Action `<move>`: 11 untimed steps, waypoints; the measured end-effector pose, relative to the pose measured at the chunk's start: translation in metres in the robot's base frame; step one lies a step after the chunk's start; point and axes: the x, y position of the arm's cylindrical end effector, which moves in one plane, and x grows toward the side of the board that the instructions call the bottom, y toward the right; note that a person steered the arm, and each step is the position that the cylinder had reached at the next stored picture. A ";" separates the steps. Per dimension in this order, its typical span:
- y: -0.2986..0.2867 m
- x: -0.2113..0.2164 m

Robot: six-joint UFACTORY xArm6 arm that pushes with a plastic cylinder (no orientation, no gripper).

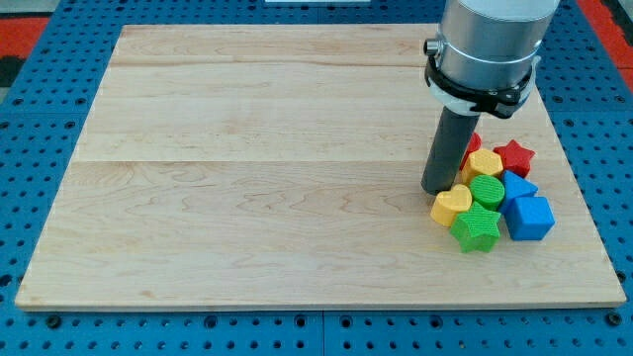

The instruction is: Point at the red star

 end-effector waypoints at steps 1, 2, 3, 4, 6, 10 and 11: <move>-0.019 -0.024; -0.044 -0.055; -0.050 -0.060; -0.050 -0.060; -0.050 -0.062; 0.015 -0.125; 0.102 -0.087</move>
